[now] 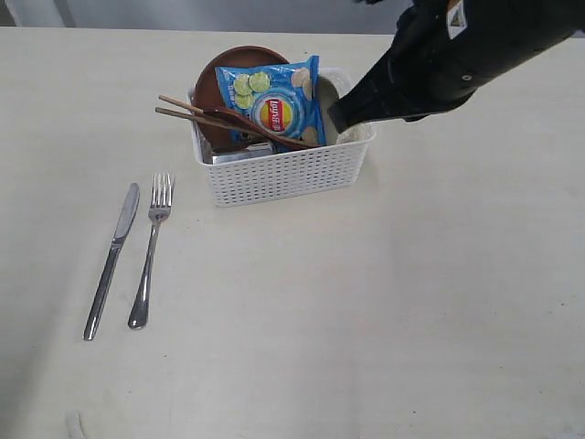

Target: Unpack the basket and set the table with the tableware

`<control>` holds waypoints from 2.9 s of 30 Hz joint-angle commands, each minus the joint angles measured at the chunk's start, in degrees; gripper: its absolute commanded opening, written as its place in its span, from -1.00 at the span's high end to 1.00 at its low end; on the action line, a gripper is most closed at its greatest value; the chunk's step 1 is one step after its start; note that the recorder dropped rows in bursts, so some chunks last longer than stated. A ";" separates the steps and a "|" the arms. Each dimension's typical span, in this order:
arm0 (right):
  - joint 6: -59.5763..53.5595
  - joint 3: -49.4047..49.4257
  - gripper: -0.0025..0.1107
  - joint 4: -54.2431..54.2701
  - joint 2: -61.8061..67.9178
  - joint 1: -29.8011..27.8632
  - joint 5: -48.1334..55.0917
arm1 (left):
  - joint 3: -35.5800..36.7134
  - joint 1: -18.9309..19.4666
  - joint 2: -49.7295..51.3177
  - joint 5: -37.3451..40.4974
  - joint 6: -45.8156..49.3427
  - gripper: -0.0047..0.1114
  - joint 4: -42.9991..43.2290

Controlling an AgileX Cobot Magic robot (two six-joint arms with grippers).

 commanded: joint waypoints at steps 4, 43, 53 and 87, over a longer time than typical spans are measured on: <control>-9.27 -9.27 0.96 3.97 11.60 -0.79 -2.10 | 0.34 -0.37 -0.36 -0.64 2.98 0.92 -3.03; -42.23 -34.65 0.33 22.02 35.94 2.83 0.60 | 0.34 -0.37 -0.36 1.90 4.98 0.92 -4.38; -42.07 -38.00 -0.20 15.88 37.58 3.23 6.96 | 0.34 -0.37 -0.36 1.91 5.09 0.92 -4.38; -37.55 -41.71 0.96 11.19 40.54 5.31 -4.91 | 0.34 -0.37 -0.36 1.18 5.33 0.92 -4.60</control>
